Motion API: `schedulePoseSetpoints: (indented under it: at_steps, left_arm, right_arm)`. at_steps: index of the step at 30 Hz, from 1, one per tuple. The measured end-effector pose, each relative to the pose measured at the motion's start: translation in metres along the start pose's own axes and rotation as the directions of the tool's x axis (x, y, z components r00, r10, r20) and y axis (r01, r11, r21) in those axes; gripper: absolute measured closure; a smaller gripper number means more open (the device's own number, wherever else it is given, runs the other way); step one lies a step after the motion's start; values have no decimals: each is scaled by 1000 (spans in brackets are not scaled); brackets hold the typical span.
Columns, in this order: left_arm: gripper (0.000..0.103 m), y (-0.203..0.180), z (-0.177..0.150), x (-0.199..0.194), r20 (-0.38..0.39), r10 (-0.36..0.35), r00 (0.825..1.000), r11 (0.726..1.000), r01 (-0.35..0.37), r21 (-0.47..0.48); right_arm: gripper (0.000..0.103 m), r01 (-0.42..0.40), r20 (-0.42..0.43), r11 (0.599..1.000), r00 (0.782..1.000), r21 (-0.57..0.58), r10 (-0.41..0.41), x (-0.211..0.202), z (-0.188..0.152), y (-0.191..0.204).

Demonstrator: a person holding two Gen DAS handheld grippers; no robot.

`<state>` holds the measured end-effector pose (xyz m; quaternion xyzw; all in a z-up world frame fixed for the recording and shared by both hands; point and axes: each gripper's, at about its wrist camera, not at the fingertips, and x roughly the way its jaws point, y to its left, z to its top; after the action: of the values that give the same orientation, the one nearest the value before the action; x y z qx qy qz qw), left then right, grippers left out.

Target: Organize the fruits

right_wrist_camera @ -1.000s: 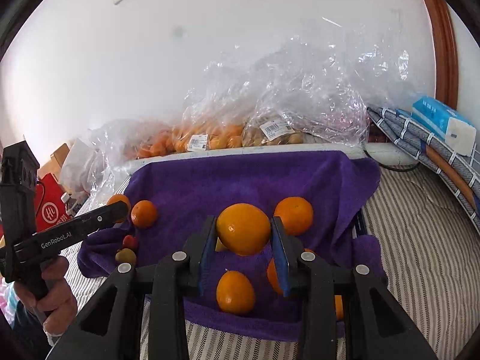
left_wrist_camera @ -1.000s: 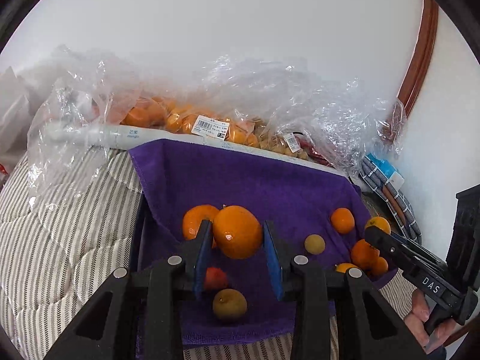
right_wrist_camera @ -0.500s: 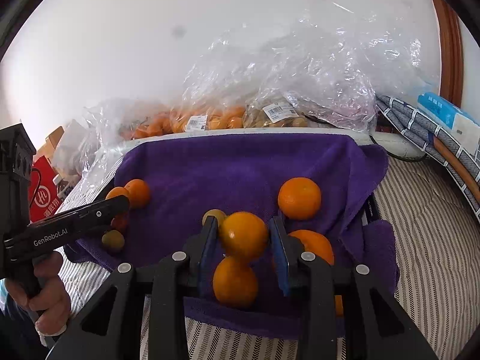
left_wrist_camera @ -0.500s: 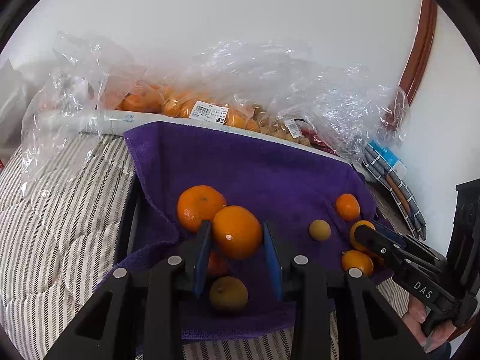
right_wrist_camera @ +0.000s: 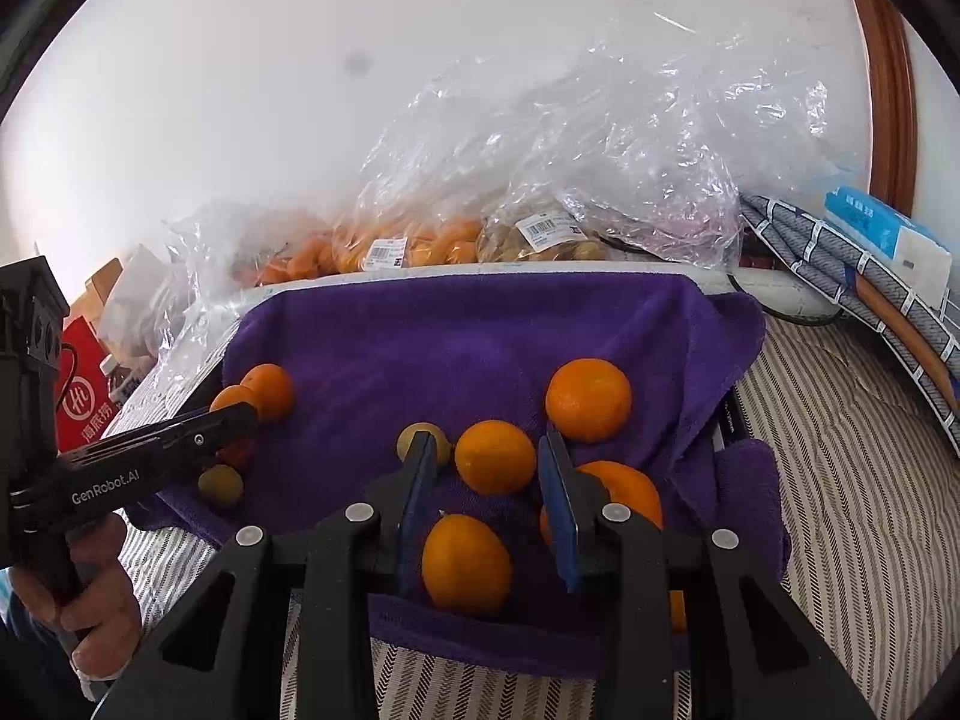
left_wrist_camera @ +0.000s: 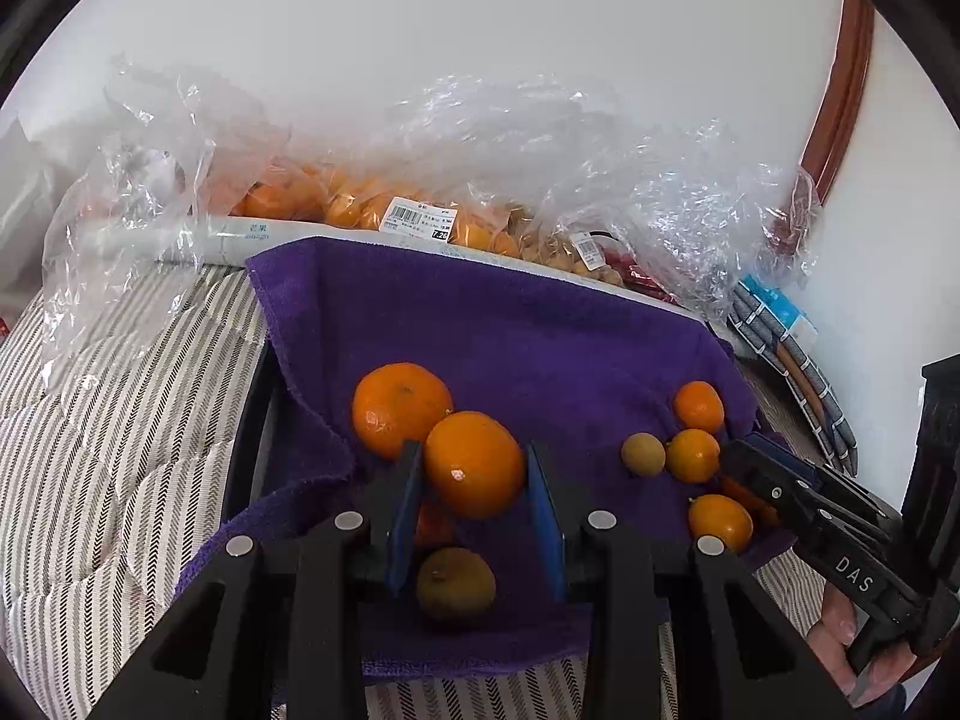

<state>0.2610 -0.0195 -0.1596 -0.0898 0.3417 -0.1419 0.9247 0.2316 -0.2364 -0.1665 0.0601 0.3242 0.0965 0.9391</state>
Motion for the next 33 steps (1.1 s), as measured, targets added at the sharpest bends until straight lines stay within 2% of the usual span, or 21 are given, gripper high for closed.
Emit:
schedulePoseSetpoints:
  at_steps: [6,10,12,14,16,19,21,23,25,28,30,31,33]
  left_arm:
    - [64,1,1,-6,32,17,999,1000,-17,-3]
    - [58,-1,1,-18,67,31,997,999,-32,8]
    - [57,-4,3,-26,78,46,996,999,-48,25]
    - [53,-5,7,-36,93,40,995,999,-42,18]
    - [50,-4,8,-47,97,70,993,998,-69,-7]
    - [50,-6,7,-64,83,95,992,995,-93,-23]
    - [49,-11,2,-77,70,119,990,993,-119,0]
    - [41,-18,-5,-92,55,116,992,993,-118,25]
    - [41,-28,-13,-107,33,129,991,990,-131,59]
    - [35,-44,-26,-137,63,154,986,983,-159,86]
    - [33,-51,-32,-154,57,179,982,978,-184,95]
    - [31,-53,-35,-160,48,177,983,979,-181,98]
    - [31,-58,-41,-174,43,181,983,978,-184,94]
  right_arm:
    - [57,-5,28,1000,1000,4,4,-6,-1,-2]
    - [48,-1,81,999,997,37,-2,-17,-1,-6]
    - [47,1,111,998,994,66,-9,-25,1,-9]
    - [46,29,98,995,994,99,-38,-29,5,-11]
    - [46,42,65,993,997,112,-50,-38,11,-9]
    - [46,104,69,989,991,102,-111,-63,14,-2]
    - [46,131,62,986,988,107,-139,-83,13,1]
    - [43,171,28,978,984,118,-175,-103,10,6]
    - [40,203,16,972,978,119,-206,-124,3,11]
    - [36,264,37,959,962,107,-269,-161,-11,20]
    - [36,311,46,945,948,97,-316,-184,-19,26]
    - [36,321,43,942,944,103,-326,-194,-23,27]
    - [36,298,35,947,952,117,-304,-216,-31,28]
